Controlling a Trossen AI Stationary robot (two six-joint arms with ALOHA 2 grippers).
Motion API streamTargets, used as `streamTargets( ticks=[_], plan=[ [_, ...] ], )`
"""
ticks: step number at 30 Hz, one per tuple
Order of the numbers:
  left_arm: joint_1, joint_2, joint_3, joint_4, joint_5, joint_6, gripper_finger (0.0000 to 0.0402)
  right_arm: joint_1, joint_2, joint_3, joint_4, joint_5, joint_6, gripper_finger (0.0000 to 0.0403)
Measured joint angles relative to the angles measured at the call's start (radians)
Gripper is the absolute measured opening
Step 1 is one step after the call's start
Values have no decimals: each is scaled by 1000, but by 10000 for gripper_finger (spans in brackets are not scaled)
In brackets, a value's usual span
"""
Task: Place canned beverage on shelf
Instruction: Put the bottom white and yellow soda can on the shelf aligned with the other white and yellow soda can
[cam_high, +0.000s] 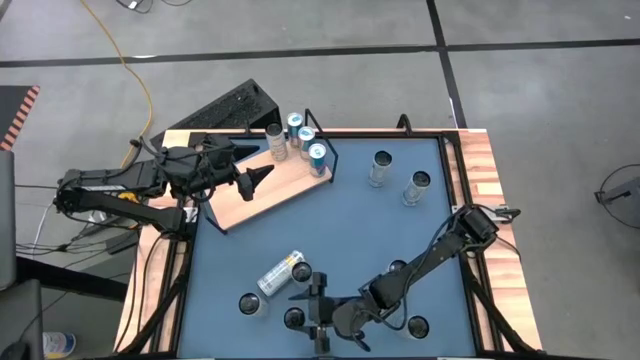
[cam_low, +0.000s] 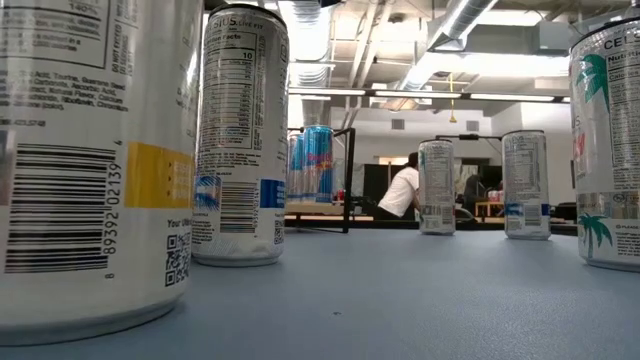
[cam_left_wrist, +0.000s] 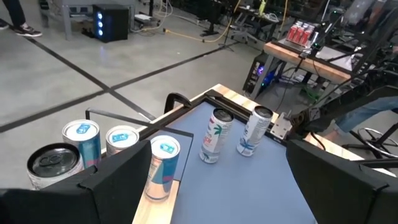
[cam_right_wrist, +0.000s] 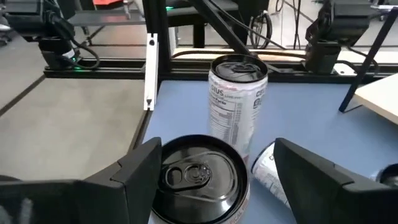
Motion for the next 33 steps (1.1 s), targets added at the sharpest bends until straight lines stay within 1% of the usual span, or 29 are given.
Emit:
streamTargets(
  ticks=[3, 9, 13, 18, 27, 31, 33],
  plan=[
    [0, 0, 0, 0, 0, 6, 359, 0, -1, 0, -1, 0, -8, 311],
    [0, 0, 0, 0, 0, 16, 359, 2, -2, 3, -2, -9, -10, 363],
    [0, 0, 0, 0, 0, 16, 359, 17, -1, 27, -35, 4, -16, 383],
    [0, 0, 0, -1, 0, 16, 359, 25, 0, 47, -70, 24, -17, 385],
    [0, 0, 0, -10, 0, -9, 359, 28, 0, 61, -61, 28, -16, 385],
    [0, 0, 0, -30, 0, -15, 359, 30, 5, 61, -81, 78, 14, 385],
    [0, 0, 0, -33, 0, -18, 359, 30, 17, 61, -80, 80, 27, 385]
  ],
)
